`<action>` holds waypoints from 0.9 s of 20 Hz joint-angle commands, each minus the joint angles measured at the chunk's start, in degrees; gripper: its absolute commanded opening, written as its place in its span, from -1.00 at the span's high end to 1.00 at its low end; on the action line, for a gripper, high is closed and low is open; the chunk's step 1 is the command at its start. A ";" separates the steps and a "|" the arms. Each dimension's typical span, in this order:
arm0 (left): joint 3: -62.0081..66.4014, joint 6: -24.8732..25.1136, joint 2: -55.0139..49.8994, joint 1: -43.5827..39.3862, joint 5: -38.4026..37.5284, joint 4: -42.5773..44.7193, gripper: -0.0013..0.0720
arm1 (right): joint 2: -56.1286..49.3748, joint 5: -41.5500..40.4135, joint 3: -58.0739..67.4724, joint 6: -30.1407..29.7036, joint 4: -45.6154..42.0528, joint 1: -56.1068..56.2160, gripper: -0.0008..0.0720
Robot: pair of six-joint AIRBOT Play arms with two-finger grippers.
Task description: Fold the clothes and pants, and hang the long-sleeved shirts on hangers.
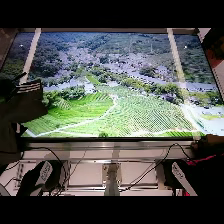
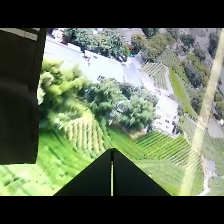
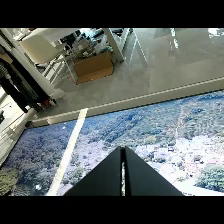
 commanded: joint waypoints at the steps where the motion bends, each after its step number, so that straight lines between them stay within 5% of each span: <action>1: -0.02 0.24 -0.44 -0.42 0.02 0.28 0.94 | 0.02 0.00 0.04 0.00 0.00 -0.04 0.95; 7: -0.02 0.24 -1.84 -1.95 0.48 13.00 0.94 | 0.02 0.00 0.04 0.00 0.00 -0.04 0.95; 12: -0.02 0.24 -10.21 -14.78 1.05 31.58 0.90 | 0.02 0.00 0.04 0.00 0.00 -0.04 0.95; 13: -0.02 0.24 -12.52 -17.81 1.11 35.93 0.80 | 0.02 0.00 0.04 0.00 0.02 -0.04 0.95; 15: -0.02 0.24 -16.83 -23.06 1.07 44.46 -0.32 | 0.02 0.00 0.04 0.00 0.00 -0.04 0.95; 18: -0.02 0.26 -22.49 -28.22 -0.68 56.96 -0.40 | 0.02 0.00 0.04 0.00 0.00 -0.04 0.95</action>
